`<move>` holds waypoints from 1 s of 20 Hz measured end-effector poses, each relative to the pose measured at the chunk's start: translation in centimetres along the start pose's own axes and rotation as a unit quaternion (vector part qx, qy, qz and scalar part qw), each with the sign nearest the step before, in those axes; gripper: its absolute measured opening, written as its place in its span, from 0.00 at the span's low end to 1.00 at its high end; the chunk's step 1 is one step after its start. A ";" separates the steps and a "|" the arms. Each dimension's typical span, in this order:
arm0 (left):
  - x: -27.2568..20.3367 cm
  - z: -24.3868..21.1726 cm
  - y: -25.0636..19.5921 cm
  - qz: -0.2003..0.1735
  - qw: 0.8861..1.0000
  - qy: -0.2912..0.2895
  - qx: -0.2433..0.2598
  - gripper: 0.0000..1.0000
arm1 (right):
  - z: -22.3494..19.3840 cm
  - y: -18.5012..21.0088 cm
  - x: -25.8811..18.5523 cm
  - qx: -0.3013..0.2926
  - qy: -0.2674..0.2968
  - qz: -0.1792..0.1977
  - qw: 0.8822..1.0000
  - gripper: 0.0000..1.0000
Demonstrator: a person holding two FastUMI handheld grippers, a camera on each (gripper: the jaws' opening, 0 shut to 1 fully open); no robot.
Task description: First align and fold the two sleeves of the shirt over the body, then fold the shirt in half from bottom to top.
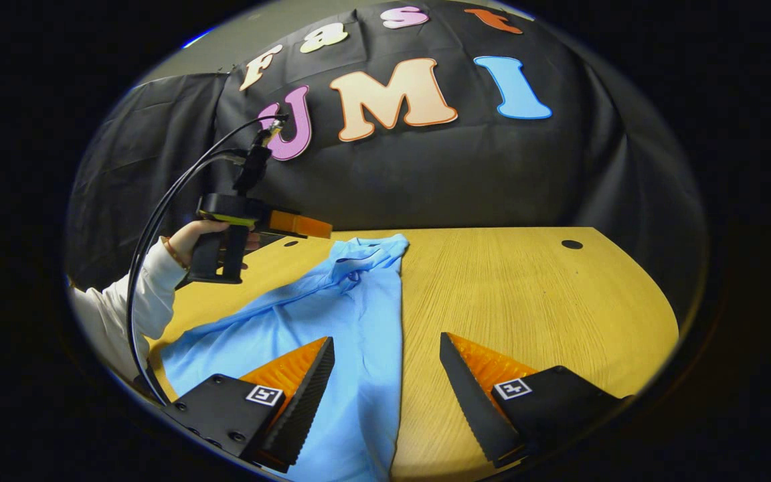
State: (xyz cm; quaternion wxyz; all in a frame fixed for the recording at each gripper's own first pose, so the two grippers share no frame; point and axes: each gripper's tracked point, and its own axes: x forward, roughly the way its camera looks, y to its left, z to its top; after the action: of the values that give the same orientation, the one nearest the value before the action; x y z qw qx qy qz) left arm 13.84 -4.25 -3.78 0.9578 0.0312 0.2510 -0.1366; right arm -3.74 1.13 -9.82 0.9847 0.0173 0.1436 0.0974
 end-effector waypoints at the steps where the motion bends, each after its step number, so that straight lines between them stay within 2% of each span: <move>1: -1.6 -0.7 0.8 0.009 1.000 -0.003 0.002 0.96 | -0.3 0.1 -0.4 -0.007 0.003 0.002 1.000 0.98; 9: -14.6 -8.2 0.8 0.000 1.000 -0.008 -0.006 0.95 | -4.0 1.7 -4.1 -0.018 0.031 0.042 0.998 0.98; 11: -17.0 -10.5 -0.1 -0.002 1.000 -0.002 -0.004 0.95 | -4.5 1.8 -5.1 -0.023 0.033 0.039 0.998 0.98; 12: -18.0 -11.8 -0.8 -0.007 1.000 0.002 -0.004 0.96 | -4.9 2.0 -5.5 -0.026 0.035 0.038 0.998 0.94; 13: -19.0 -13.0 -1.4 -0.012 1.000 0.007 -0.006 0.95 | -5.3 2.2 -5.9 -0.029 0.037 0.039 0.998 0.98; 17: -21.5 -17.3 -3.5 -0.021 0.999 0.023 -0.009 0.95 | -7.4 3.8 -7.2 -0.040 0.046 0.048 0.997 0.98; 20: -22.2 -20.6 -3.8 -0.016 0.999 0.051 0.001 0.96 | -8.5 3.6 -8.4 -0.054 0.057 0.036 0.996 0.98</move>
State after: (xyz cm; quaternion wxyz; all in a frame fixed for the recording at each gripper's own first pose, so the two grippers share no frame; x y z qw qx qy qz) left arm -15.53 0.24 -10.87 0.9413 0.0346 0.3003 -0.1506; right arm -14.75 3.01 -15.40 0.9703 -0.0358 0.1932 0.1413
